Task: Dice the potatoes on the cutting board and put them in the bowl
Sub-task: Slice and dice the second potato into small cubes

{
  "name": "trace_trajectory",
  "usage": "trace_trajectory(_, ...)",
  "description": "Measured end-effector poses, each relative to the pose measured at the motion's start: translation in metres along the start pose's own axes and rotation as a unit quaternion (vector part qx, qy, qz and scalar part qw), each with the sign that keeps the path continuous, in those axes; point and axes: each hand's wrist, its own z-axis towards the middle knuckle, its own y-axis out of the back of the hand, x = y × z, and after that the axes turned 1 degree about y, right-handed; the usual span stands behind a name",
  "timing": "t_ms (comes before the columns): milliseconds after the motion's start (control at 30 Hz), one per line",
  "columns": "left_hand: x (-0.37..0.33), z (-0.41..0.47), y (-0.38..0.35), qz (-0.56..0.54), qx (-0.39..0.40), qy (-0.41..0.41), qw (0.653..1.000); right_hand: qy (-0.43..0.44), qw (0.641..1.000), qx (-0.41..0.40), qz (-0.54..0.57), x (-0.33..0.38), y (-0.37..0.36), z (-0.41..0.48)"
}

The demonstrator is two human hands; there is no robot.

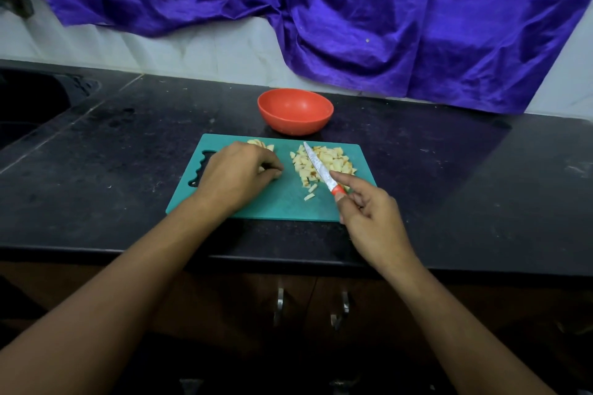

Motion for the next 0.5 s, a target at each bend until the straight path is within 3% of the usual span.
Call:
trace_trajectory(133, 0.004, -0.027, -0.002, -0.106, -0.015, 0.023, 0.994, 0.001, 1.0, 0.003, -0.013, 0.002, 0.0, 0.0)
trace_trajectory(500, 0.01, -0.042, -0.007, -0.098, -0.041, 0.076, 0.991, 0.035, 0.979, 0.057, -0.19, 0.029, -0.009, -0.015)
